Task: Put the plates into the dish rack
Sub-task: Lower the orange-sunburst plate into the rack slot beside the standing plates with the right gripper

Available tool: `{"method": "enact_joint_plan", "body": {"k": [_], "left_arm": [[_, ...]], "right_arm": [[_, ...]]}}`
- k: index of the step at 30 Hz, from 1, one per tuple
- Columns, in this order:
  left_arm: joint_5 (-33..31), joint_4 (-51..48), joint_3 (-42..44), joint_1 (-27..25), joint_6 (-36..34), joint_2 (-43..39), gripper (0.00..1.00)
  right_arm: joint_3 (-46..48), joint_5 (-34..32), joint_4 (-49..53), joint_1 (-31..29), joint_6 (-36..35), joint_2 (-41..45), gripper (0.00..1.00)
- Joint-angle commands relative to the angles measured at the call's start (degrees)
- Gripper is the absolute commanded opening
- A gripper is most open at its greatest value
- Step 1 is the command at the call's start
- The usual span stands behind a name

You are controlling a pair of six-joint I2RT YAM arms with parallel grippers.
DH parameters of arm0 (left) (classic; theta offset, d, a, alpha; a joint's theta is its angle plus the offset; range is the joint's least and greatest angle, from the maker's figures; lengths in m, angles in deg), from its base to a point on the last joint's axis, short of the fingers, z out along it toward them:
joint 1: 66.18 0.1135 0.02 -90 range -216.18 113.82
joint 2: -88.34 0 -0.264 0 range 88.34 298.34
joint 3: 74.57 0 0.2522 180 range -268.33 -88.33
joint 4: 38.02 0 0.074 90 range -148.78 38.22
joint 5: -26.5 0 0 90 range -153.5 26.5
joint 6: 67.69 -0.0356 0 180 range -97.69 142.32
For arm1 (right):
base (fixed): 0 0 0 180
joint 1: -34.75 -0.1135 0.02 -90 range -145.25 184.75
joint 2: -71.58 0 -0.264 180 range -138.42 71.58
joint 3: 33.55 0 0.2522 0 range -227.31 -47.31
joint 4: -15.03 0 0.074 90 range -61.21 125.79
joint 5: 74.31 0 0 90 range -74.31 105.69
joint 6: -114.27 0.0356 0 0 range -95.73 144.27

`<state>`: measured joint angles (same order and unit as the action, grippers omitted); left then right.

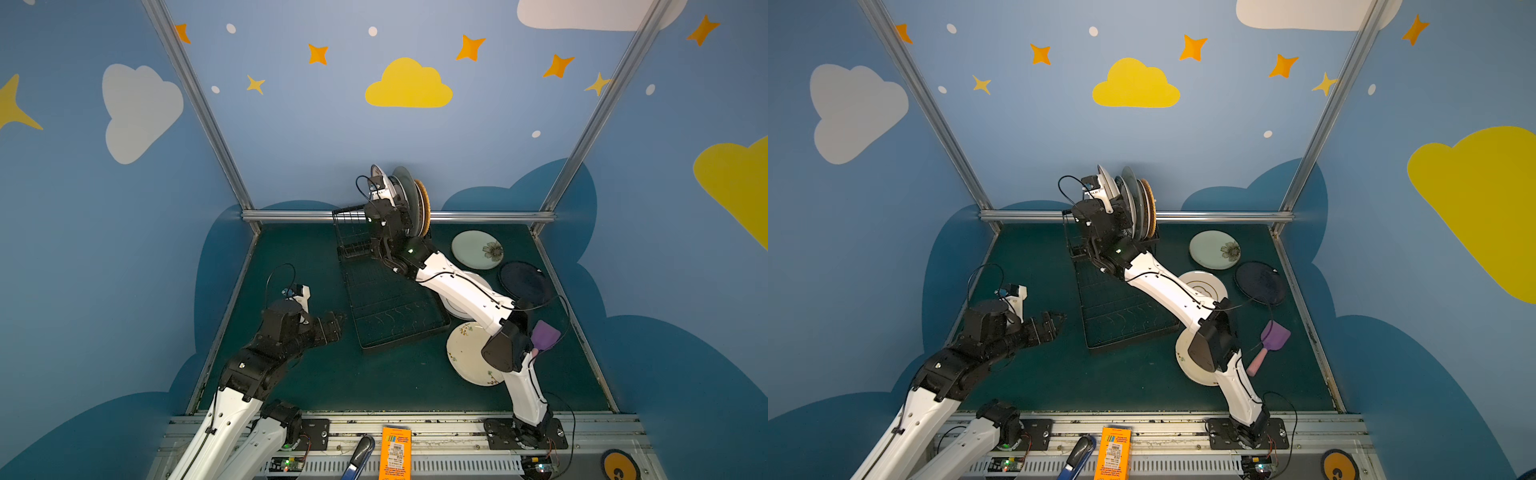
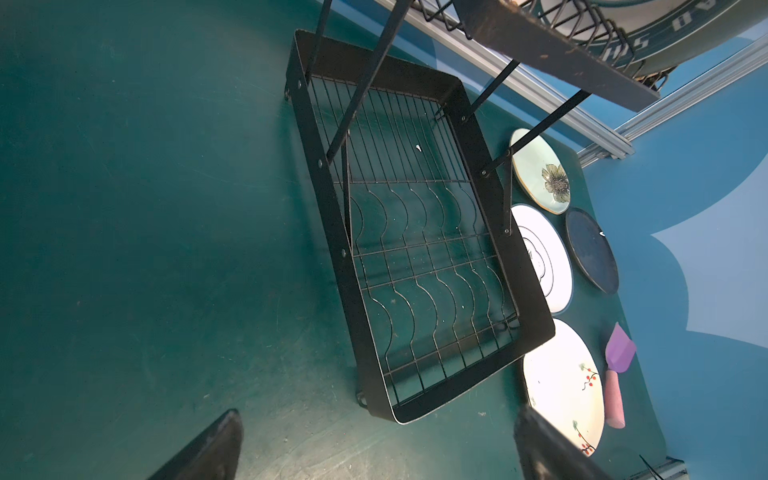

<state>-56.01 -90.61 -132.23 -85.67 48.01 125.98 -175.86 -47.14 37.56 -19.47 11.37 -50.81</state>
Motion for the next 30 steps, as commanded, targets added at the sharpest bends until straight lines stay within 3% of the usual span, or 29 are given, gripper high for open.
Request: {"method": "enact_joint_plan", "body": {"k": [1,30], "left_arm": [[0.6,0.6,0.7,0.3,-0.7,-0.6,1.00],[0.9,0.5,0.8,0.4,-0.7,-1.1,1.00]], "right_arm": [[-0.7,-1.9,-5.4,-0.2,-1.1,2.0,0.00],[-5.3,-1.3,6.1,0.0,7.6,-3.1,0.00]]}}
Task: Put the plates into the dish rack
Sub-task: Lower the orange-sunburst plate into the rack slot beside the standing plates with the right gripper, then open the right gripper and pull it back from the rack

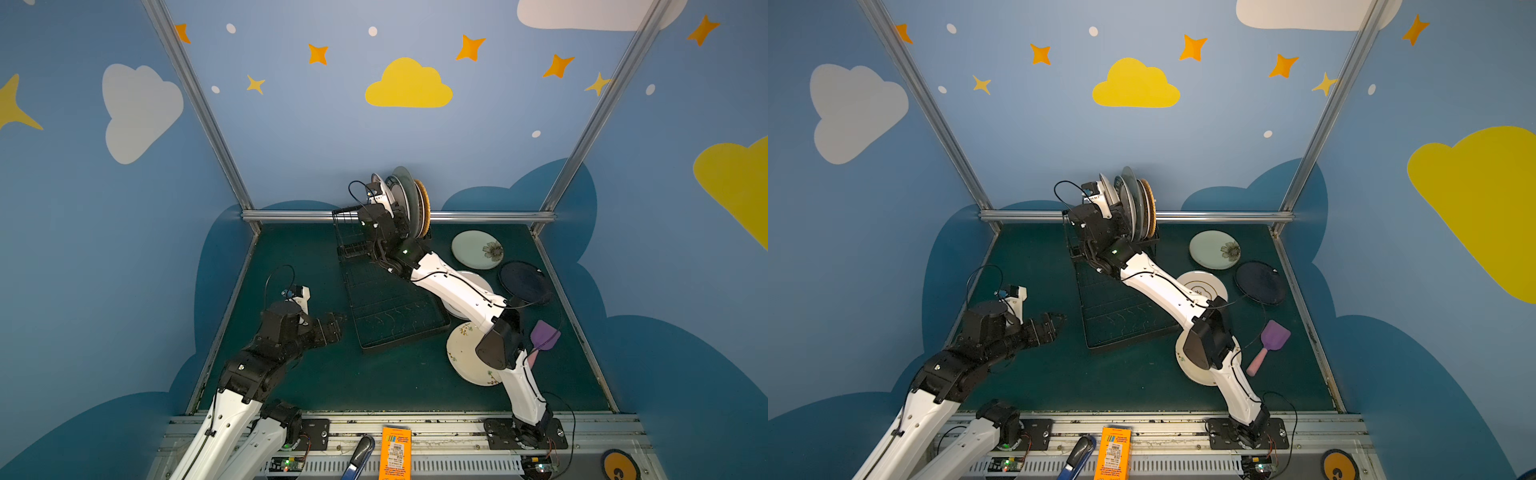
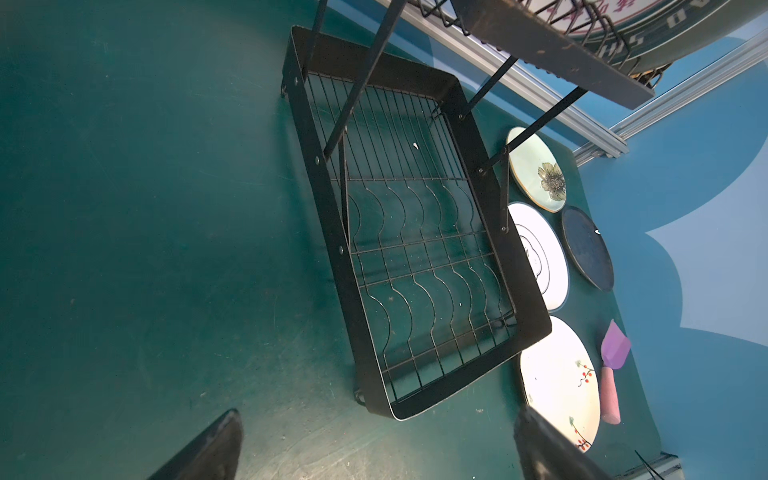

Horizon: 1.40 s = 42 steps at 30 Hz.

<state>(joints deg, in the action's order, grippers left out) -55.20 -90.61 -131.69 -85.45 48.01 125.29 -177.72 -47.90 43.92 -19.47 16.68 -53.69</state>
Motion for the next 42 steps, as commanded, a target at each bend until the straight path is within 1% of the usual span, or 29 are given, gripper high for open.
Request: {"method": "enact_joint_plan", "body": {"k": [1,18,22,34,37,39,42], "left_arm": [[0.1,0.5,0.3,0.1,-0.7,-0.5,1.00],[0.2,0.3,0.4,0.2,-0.8,-0.5,1.00],[0.2,0.3,0.4,0.2,-0.8,-0.6,1.00],[-0.2,-0.2,0.2,0.2,-0.8,-1.0,1.00],[-0.4,-0.2,0.3,0.2,-0.8,-1.4,1.00],[-0.4,-0.3,0.3,0.2,-0.9,-1.5,1.00],[-0.5,-0.5,0.3,0.3,-0.8,-1.5,1.00]], "right_arm": [[-3.7,-0.6,0.2,0.0,2.7,-0.2,0.00],[-3.9,-0.4,6.8,-0.4,8.7,-0.1,0.00],[-3.9,-0.2,8.1,-0.5,10.1,0.1,0.02],[-2.3,0.7,10.3,-0.9,12.6,2.4,0.18],[-0.9,1.8,10.6,-0.9,13.8,3.6,0.20],[-0.7,1.9,10.5,-1.0,13.8,3.9,0.20],[-0.7,2.7,10.1,-1.2,13.2,4.5,0.24]]}}
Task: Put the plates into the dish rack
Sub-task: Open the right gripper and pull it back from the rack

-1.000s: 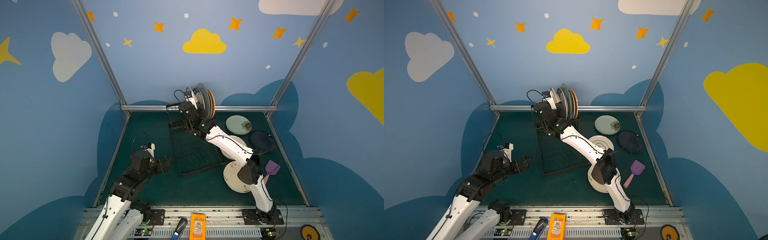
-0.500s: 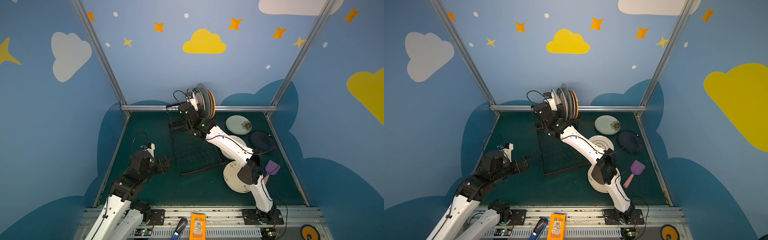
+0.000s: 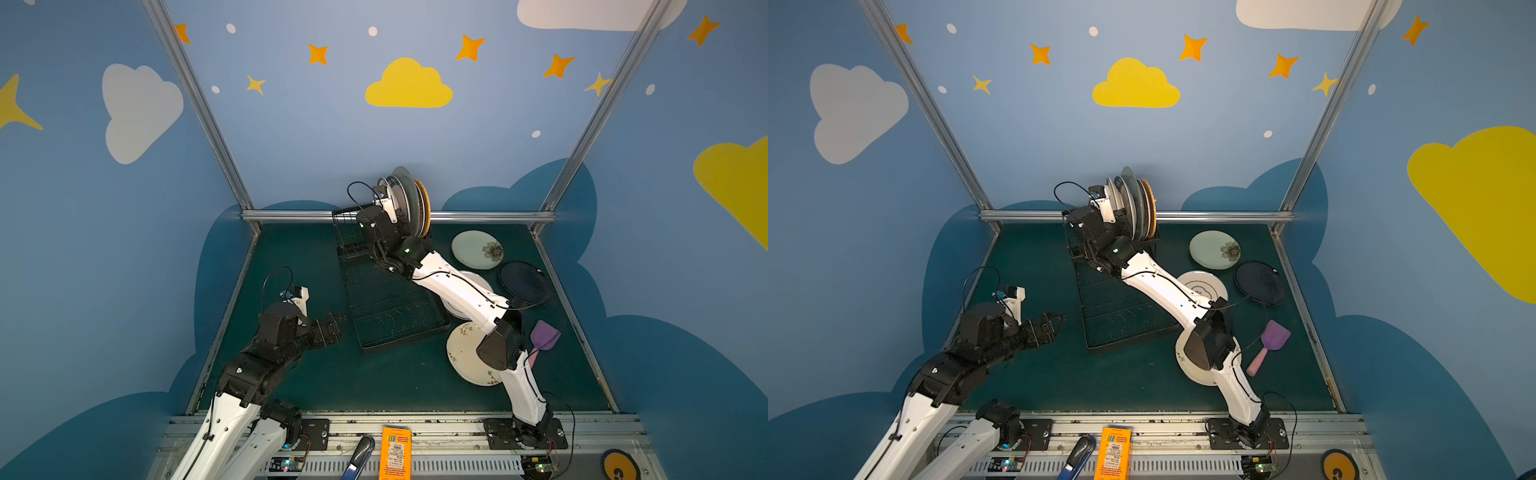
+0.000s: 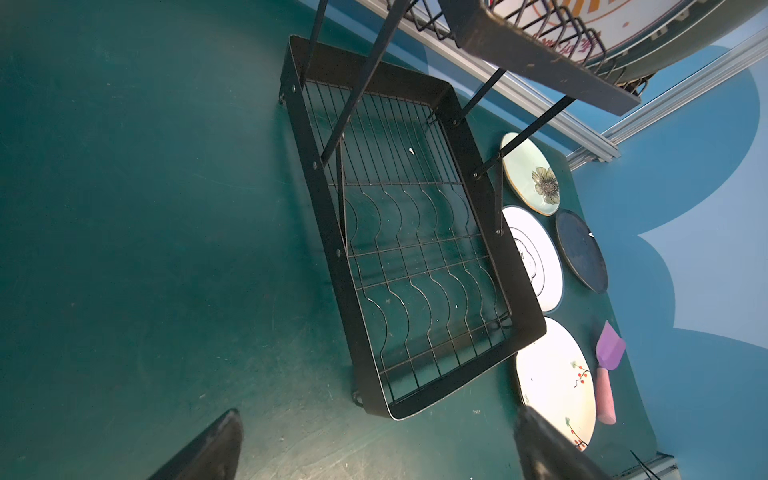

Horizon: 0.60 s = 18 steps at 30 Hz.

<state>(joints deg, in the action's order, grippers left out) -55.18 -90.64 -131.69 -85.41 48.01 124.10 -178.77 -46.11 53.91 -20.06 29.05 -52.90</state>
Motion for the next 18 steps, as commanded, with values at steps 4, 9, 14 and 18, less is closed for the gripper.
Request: {"method": "enact_joint_plan", "body": {"k": [4,9,14,18], "left_arm": [[-0.5,-0.5,0.3,0.2,-0.9,-0.7,1.00],[-0.5,-0.6,0.2,0.2,-0.9,-0.9,1.00],[-0.4,-0.7,0.3,0.2,-0.9,-1.4,1.00],[-0.2,-0.8,0.4,0.2,-0.9,-2.2,1.00]], "right_arm": [[0.3,3.7,-0.3,-1.2,0.3,5.3,0.39],[0.1,4.5,-0.6,-2.0,-0.4,7.1,0.49],[0.1,5.5,-0.6,-3.0,-1.2,9.4,0.54],[0.9,8.7,0.7,-3.5,-2.6,13.5,0.65]]}}
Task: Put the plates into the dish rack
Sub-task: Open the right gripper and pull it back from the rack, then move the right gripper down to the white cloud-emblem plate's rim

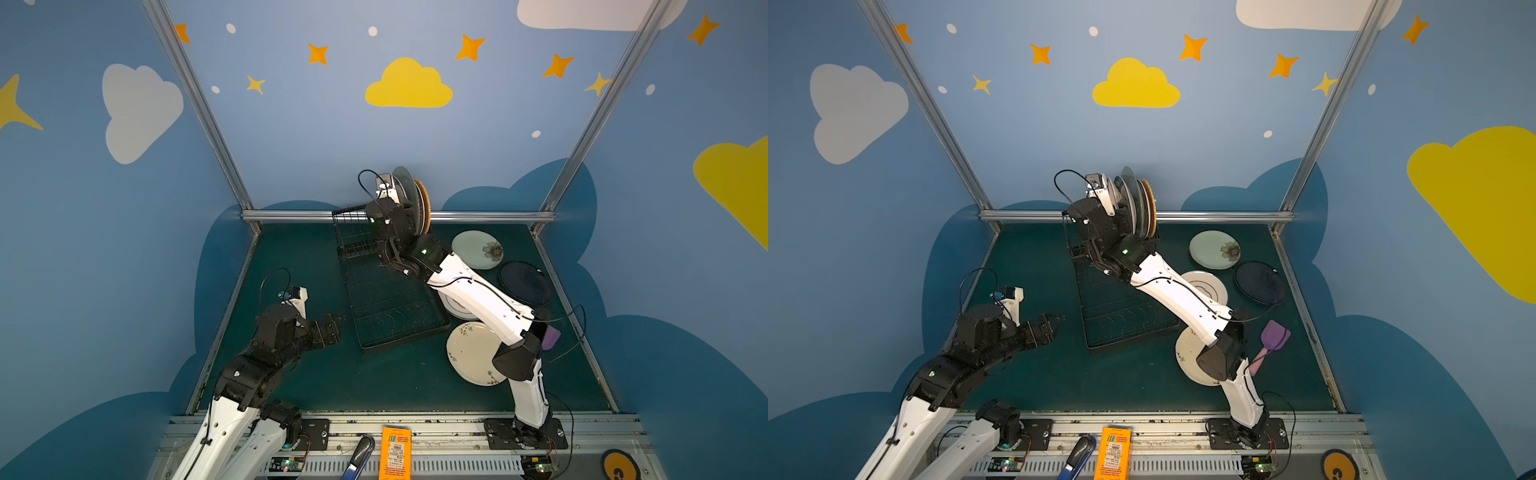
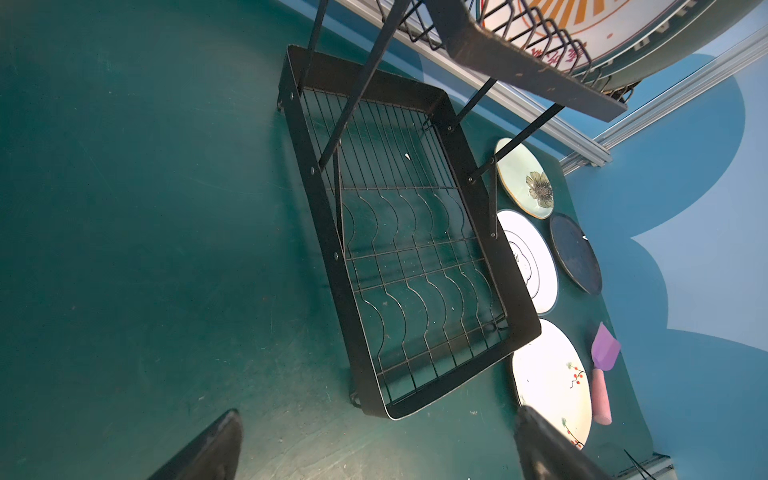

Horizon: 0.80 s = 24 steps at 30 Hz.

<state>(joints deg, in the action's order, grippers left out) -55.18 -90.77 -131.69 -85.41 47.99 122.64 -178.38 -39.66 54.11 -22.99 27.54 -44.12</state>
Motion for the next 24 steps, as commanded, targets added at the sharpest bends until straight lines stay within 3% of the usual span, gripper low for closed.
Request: {"method": "enact_joint_plan", "body": {"k": [1,7,12,18,24], "left_arm": [[-0.1,-0.7,0.4,0.2,-0.9,-0.9,1.00],[1.3,0.0,0.9,0.2,-1.0,-2.1,1.00],[2.2,0.5,1.1,0.2,-1.0,-2.7,1.00],[2.5,0.7,1.2,0.2,-0.9,-3.2,1.00],[3.1,0.8,1.4,0.2,-0.9,-3.6,1.00]], "right_arm": [[1.1,3.7,1.5,-0.5,-1.6,6.1,0.69],[13.7,11.3,3.9,1.2,-2.4,19.2,0.84],[27.9,22.6,7.8,6.9,2.8,31.9,0.86],[48.2,36.0,9.0,19.6,12.6,46.4,0.88],[69.5,51.7,6.8,35.3,21.5,54.6,0.89]]}}
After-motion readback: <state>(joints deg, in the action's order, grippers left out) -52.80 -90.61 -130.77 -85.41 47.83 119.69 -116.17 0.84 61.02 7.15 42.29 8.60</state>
